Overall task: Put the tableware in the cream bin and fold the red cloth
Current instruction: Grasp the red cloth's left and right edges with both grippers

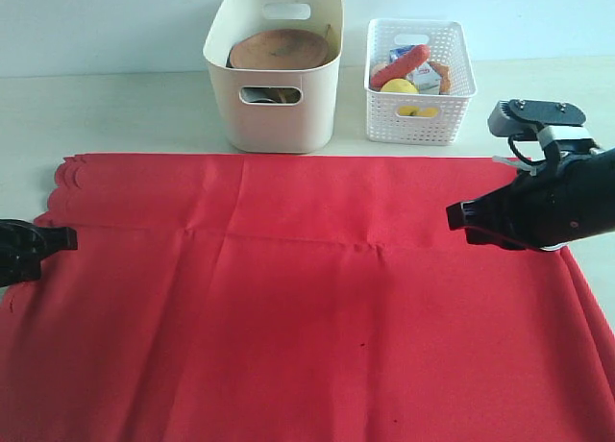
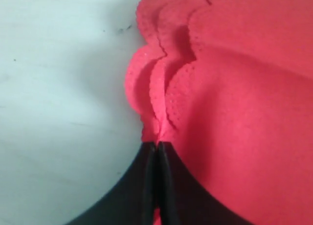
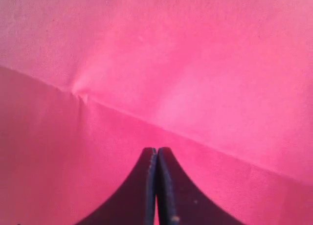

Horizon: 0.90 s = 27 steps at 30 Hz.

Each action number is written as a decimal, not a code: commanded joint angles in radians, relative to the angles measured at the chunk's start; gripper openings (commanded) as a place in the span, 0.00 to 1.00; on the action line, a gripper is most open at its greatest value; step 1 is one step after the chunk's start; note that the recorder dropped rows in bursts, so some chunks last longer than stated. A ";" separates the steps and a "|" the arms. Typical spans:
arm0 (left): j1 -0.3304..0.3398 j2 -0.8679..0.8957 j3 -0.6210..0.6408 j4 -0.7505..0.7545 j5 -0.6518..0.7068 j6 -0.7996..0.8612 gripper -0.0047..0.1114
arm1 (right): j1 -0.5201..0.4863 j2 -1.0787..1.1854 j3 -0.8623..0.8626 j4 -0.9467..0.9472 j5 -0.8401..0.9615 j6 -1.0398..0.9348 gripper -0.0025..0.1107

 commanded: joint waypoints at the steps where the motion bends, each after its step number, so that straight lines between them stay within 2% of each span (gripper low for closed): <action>1: -0.014 0.025 0.012 -0.013 0.097 -0.008 0.04 | 0.001 0.004 0.006 -0.008 -0.042 -0.006 0.02; 14: -0.012 0.021 0.012 -0.013 0.097 -0.011 0.04 | 0.001 0.041 0.006 -0.122 -0.183 0.037 0.02; 22: -0.012 0.021 0.012 -0.013 0.104 -0.009 0.05 | 0.001 0.143 0.006 -0.150 -0.177 0.046 0.02; 24: -0.012 0.021 0.012 -0.009 0.104 -0.009 0.11 | 0.001 0.160 0.006 -0.143 -0.177 0.046 0.02; 27: -0.012 0.023 0.012 -0.005 0.104 -0.009 0.31 | 0.001 0.180 0.006 -0.138 -0.177 0.046 0.02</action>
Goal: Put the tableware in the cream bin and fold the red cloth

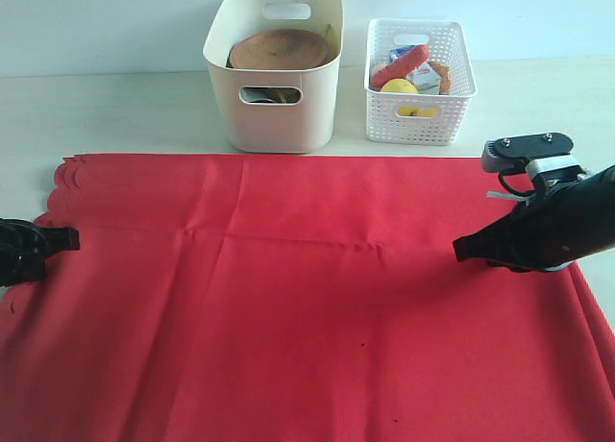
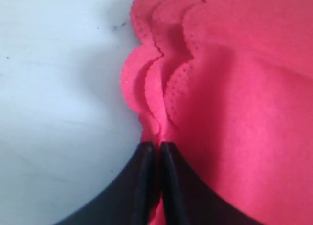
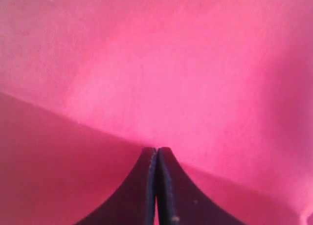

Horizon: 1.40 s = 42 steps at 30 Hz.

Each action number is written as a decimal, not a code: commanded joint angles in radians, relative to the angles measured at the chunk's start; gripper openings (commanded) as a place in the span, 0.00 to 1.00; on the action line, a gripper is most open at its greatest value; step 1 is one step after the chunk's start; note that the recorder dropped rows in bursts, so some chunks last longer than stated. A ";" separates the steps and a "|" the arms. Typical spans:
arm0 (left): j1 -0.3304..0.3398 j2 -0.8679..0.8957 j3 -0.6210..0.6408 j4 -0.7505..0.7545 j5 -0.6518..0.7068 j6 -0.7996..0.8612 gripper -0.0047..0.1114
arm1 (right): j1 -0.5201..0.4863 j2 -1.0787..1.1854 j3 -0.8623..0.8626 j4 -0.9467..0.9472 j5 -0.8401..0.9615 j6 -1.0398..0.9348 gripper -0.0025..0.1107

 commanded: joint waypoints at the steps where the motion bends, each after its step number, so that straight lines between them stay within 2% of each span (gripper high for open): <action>1: -0.008 0.023 0.013 -0.003 0.097 -0.005 0.39 | 0.001 0.027 0.006 0.004 0.000 0.004 0.02; 4: -0.008 0.023 0.013 -0.003 0.097 -0.005 0.54 | 0.001 0.035 0.006 0.004 0.000 0.004 0.02; 7: -0.008 0.023 0.013 -0.005 0.097 -0.005 0.60 | 0.001 0.037 0.006 0.006 0.000 0.004 0.02; 17: -0.099 0.023 0.013 -0.012 0.091 -0.003 0.60 | 0.001 0.037 0.006 0.006 0.000 0.020 0.02; 20: -0.110 0.023 0.013 -0.010 0.091 -0.003 0.48 | 0.001 0.037 0.006 0.006 0.000 0.020 0.02; 26: -0.110 0.023 0.013 -0.008 0.091 -0.003 0.06 | 0.001 0.037 0.006 0.006 0.000 0.020 0.02; 37: -0.104 -0.025 0.013 0.029 0.134 -0.003 0.04 | 0.001 0.037 0.004 0.072 0.056 0.017 0.02; 42: -0.048 -0.099 0.013 0.061 0.153 -0.003 0.04 | 0.001 0.042 -0.017 0.216 0.147 -0.156 0.02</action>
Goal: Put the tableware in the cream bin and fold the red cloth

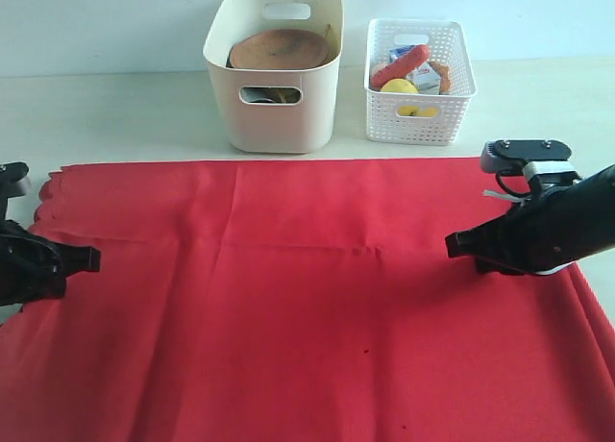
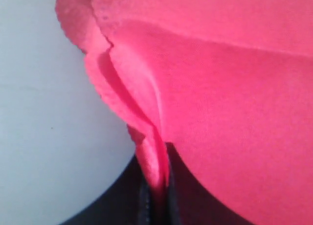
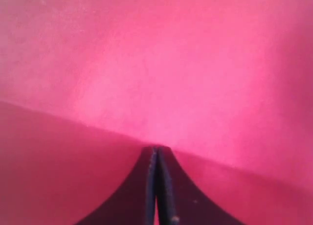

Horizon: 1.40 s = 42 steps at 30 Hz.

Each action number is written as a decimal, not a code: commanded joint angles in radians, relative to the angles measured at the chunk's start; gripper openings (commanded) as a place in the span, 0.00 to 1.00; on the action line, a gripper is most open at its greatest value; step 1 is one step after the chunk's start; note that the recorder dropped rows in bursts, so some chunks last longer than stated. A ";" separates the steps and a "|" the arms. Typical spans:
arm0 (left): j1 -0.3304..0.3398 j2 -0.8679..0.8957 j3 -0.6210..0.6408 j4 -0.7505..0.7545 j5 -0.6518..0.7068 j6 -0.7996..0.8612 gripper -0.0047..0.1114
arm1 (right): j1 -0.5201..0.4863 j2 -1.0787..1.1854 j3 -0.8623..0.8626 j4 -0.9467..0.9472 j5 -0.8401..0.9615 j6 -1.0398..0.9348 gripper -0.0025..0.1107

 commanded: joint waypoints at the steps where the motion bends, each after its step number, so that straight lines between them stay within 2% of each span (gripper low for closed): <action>1: 0.061 -0.063 0.010 0.038 0.065 -0.003 0.04 | 0.001 0.022 -0.009 0.142 0.096 -0.164 0.02; 7: 0.149 -0.130 -0.038 0.068 0.145 0.011 0.04 | 0.030 0.079 -0.009 0.404 0.194 -0.441 0.02; 8: 0.154 -0.140 -0.078 0.070 0.203 0.049 0.04 | 0.057 0.084 -0.015 0.468 0.192 -0.518 0.02; 12: 0.154 -0.155 -0.163 0.080 0.315 0.087 0.04 | 0.070 0.047 -0.037 0.468 0.199 -0.503 0.02; 16: 0.149 -0.223 -0.254 0.097 0.445 0.093 0.04 | 0.070 -0.129 -0.037 0.458 0.085 -0.493 0.02; 19: 0.115 -0.297 -0.298 0.097 0.485 0.093 0.04 | 0.070 -0.224 -0.033 0.418 -0.106 -0.493 0.02; 20: 0.075 -0.324 -0.319 0.097 0.507 0.093 0.04 | 0.070 -0.238 -0.022 0.416 -0.215 -0.493 0.02; 21: 0.055 -0.332 -0.325 0.095 0.509 0.093 0.04 | 0.070 -0.238 -0.015 0.416 -0.251 -0.493 0.02; 22: -0.001 -0.346 -0.343 0.083 0.516 0.091 0.04 | 0.070 -0.229 0.006 0.416 -0.287 -0.493 0.02; 26: -0.151 -0.346 -0.388 0.060 0.516 0.080 0.04 | 0.070 -0.161 0.049 0.421 -0.290 -0.493 0.02; 27: -0.215 -0.339 -0.407 0.060 0.509 0.068 0.04 | 0.070 -0.124 0.056 0.445 -0.284 -0.491 0.02; 30: -0.336 -0.307 -0.448 0.060 0.489 0.042 0.04 | 0.070 -0.070 0.056 0.471 -0.242 -0.491 0.02; 36: -0.603 -0.081 -0.576 0.066 0.471 -0.001 0.04 | 0.070 -0.169 0.054 0.494 -0.225 -0.475 0.02; 40: -0.726 0.089 -0.747 0.076 0.506 -0.003 0.04 | 0.070 -0.311 0.053 0.494 -0.230 -0.468 0.02; 42: -0.760 0.175 -0.855 0.077 0.571 -0.003 0.04 | 0.070 -0.390 0.053 0.487 -0.230 -0.468 0.02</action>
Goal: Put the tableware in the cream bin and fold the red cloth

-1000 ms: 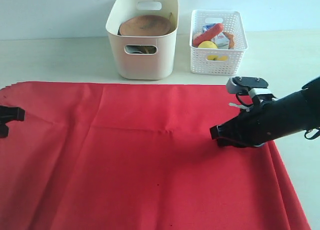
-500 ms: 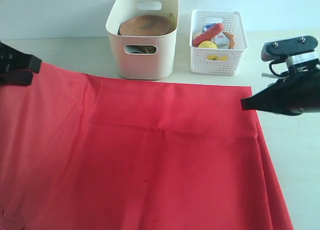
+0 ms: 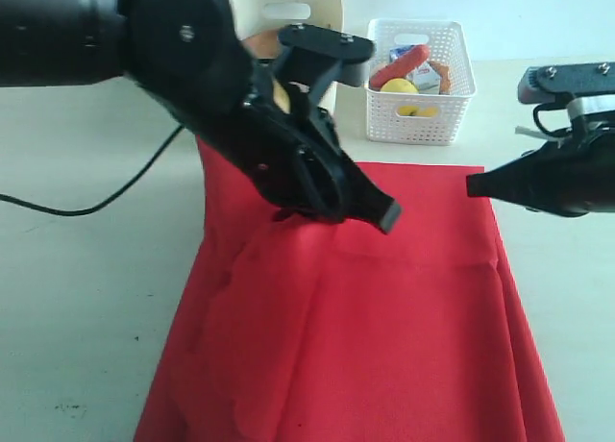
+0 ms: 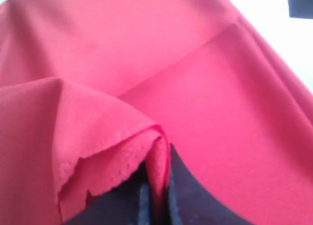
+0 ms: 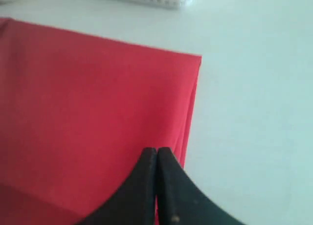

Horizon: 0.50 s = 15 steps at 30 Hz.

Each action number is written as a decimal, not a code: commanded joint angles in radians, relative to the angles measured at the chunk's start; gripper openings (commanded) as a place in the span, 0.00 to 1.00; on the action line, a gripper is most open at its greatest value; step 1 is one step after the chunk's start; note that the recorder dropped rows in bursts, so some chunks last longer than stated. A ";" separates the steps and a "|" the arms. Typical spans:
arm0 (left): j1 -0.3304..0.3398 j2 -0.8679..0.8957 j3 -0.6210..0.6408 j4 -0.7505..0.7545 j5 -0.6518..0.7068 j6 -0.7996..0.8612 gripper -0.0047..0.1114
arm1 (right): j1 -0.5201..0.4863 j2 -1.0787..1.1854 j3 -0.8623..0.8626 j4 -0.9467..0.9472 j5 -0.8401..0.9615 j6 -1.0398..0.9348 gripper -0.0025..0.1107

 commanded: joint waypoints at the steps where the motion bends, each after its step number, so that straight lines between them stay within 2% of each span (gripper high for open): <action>1: -0.066 0.133 -0.181 0.005 0.097 -0.010 0.04 | 0.001 -0.129 -0.003 -0.008 0.004 0.006 0.02; 10: -0.132 0.258 -0.423 0.013 0.229 -0.010 0.04 | 0.001 -0.277 -0.003 -0.014 -0.137 0.006 0.02; 15: -0.133 0.290 -0.525 0.030 0.235 -0.011 0.04 | 0.001 -0.303 -0.003 -0.014 -0.161 0.001 0.02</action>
